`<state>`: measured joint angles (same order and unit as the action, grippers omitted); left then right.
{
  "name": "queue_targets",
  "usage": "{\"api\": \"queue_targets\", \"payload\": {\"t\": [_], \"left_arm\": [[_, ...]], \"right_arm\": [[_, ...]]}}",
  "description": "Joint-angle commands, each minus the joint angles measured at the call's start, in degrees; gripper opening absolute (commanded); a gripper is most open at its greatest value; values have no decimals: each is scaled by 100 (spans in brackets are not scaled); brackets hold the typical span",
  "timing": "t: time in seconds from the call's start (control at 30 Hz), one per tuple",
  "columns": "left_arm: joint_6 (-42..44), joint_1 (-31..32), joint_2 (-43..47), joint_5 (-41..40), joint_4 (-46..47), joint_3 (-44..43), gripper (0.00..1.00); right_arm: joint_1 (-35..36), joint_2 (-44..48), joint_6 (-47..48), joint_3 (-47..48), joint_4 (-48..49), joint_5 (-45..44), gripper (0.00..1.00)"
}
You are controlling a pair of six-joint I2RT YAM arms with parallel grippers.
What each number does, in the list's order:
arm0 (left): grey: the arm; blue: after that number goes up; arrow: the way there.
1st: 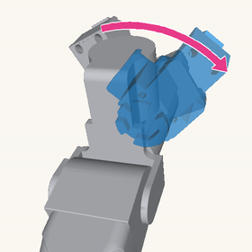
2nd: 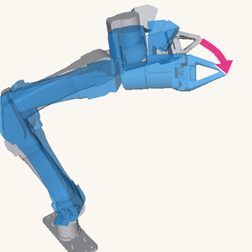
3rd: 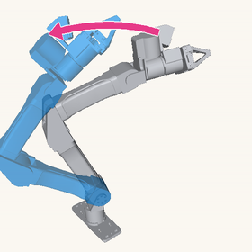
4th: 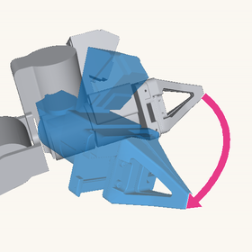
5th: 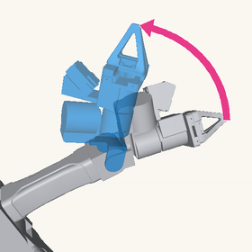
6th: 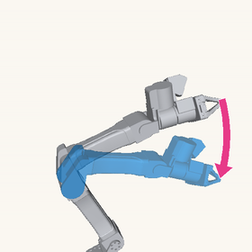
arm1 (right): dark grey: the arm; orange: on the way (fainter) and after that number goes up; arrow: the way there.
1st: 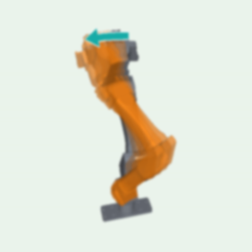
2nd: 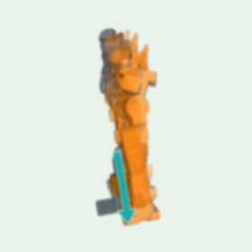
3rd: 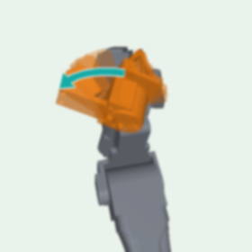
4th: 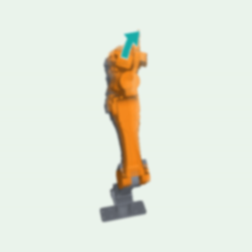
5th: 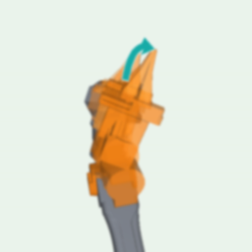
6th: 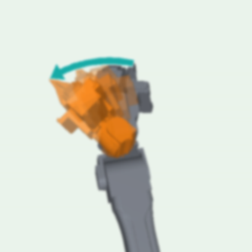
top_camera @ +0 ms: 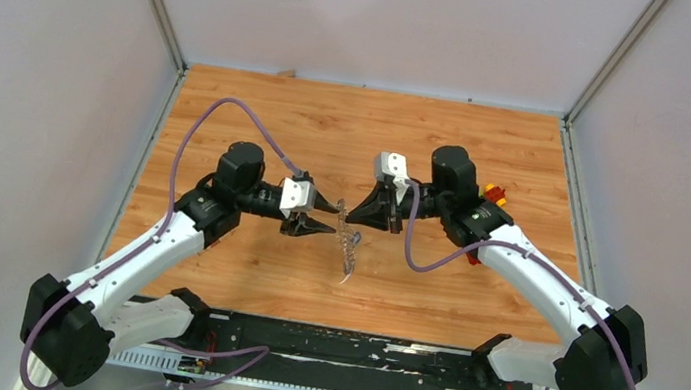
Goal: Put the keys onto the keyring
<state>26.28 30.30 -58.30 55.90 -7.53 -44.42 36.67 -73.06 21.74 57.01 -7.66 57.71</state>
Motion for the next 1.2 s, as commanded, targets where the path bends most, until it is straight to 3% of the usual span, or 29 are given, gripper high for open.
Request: {"api": "queue_targets", "payload": {"t": [0.0, 0.13, 0.43, 1.17], "left_arm": [[-212, -23, -140, 289, 712, 19, 48], [-729, -18, -153, 386, 1330, 127, 42], [-945, -16, -17, 494, 1570, 319, 27], [-829, -20, 78, 515, 1627, 337, 21]], "right_arm": [[-21, 173, -673, -43, 997, 489, 0], [-40, 145, -915, -137, 1306, 563, 0], [-58, 58, -1021, -161, 1392, 457, 0], [-129, -79, -890, -173, 1319, 398, 0]]}}
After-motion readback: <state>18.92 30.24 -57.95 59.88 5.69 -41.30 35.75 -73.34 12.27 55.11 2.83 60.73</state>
